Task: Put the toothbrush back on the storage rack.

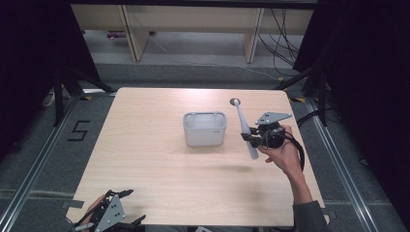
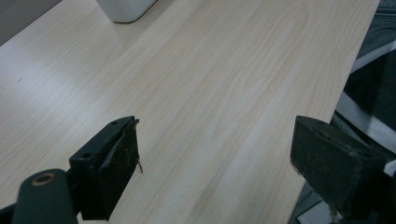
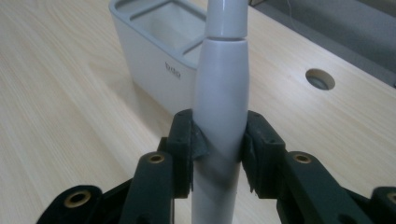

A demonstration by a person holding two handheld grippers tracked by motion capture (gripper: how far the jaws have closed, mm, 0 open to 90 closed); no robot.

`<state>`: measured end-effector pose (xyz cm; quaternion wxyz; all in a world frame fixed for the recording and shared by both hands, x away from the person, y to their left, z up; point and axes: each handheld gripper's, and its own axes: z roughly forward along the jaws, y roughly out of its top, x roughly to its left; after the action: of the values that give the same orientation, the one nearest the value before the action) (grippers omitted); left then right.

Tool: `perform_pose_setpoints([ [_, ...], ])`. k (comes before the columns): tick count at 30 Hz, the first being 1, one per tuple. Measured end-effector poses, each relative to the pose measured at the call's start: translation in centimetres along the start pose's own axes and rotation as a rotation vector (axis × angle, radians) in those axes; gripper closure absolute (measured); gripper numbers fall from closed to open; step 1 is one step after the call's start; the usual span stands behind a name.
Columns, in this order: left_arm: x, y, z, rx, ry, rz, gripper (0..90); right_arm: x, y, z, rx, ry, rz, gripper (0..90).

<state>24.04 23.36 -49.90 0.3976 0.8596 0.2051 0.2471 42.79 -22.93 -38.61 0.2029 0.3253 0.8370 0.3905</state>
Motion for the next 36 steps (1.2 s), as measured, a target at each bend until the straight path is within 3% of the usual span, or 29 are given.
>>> perform_pose_setpoints([
  [11,0.0,0.0,0.0,-0.007,0.005,0.001,14.9,1.0,1.2,0.5,-0.105,0.020,0.043,67.0],
  [17,0.0,0.0,0.0,-0.013,0.010,-0.005,14.9,1.3,2.0,0.9,-0.166,0.030,0.029,67.0],
  [18,0.0,0.0,-0.1,-0.009,0.007,-0.005,14.9,1.6,2.1,0.9,-0.157,0.037,0.055,67.0],
  [19,0.1,0.0,0.0,-0.014,0.009,-0.004,14.9,1.4,2.3,0.9,-0.172,0.031,0.022,67.0],
  [20,0.1,0.0,0.0,-0.008,0.007,-0.002,14.9,1.4,2.5,1.1,-0.186,0.035,0.024,67.0],
  [21,0.1,0.0,-0.1,-0.001,0.010,0.000,14.9,1.7,2.6,1.1,-0.178,0.042,0.058,67.0],
  [25,0.1,0.0,0.0,-0.001,0.008,0.001,14.9,1.8,3.4,1.5,-0.211,0.049,0.033,67.0],
  [31,0.1,0.0,-0.1,0.001,0.008,0.000,14.9,2.4,4.6,1.9,-0.226,0.072,0.044,67.0],
  [36,0.1,0.0,0.0,-0.009,0.009,-0.003,14.9,2.8,6.2,2.5,-0.271,0.099,0.049,67.0],
])
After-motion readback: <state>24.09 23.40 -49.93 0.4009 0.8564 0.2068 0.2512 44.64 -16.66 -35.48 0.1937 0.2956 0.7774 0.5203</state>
